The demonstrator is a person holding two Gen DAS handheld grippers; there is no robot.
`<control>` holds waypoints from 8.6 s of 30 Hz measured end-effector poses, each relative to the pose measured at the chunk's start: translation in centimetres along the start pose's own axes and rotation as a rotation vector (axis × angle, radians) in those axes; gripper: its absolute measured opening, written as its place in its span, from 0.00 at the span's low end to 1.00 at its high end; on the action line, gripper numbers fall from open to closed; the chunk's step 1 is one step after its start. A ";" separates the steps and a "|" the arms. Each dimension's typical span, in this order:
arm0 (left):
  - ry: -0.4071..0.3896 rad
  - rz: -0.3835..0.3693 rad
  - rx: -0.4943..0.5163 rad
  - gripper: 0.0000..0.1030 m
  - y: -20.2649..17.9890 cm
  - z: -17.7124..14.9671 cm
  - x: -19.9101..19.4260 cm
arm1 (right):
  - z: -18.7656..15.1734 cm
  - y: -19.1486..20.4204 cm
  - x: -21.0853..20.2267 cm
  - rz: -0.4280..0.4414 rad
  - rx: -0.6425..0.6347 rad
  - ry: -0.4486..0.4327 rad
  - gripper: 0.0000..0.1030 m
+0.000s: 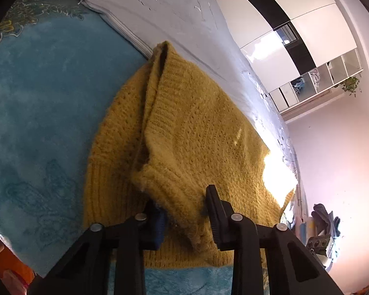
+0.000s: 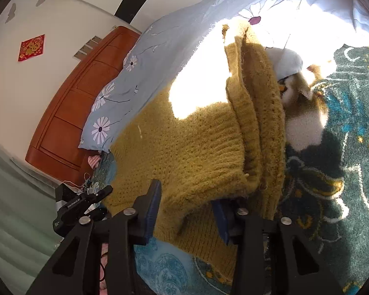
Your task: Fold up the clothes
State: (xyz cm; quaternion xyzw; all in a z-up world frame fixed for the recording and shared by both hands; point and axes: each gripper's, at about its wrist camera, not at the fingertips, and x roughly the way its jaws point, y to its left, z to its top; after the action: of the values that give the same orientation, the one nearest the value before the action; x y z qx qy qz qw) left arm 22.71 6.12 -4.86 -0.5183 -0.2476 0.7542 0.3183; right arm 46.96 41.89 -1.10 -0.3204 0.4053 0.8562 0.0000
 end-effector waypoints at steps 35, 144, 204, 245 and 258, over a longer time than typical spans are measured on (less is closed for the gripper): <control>-0.058 0.193 0.231 0.82 -0.8 2.9 -4.5 | 0.3 -0.8 -2.5 -0.182 -0.147 -0.006 0.74; -0.183 -0.131 -0.026 0.68 5.3 0.2 -8.1 | -2.8 25.6 21.9 -0.264 -0.771 0.365 0.20; -0.068 -0.065 0.141 0.21 2.1 -1.9 -4.1 | 9.4 23.5 31.7 -0.203 -0.578 0.413 0.24; 0.088 0.090 0.206 0.27 -1.4 9.5 2.4 | -0.1 6.1 12.0 0.217 0.073 0.255 0.27; 0.162 -0.024 0.203 0.30 -4.3 -1.4 3.5 | 9.4 -1.3 6.4 0.009 -0.019 0.341 0.27</control>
State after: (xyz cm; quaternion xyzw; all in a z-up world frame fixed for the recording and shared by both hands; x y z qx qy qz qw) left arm 24.04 11.62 -4.47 -0.5394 -0.1496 0.7273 0.3972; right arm 37.07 47.67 -1.10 -0.4592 0.3925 0.7934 -0.0754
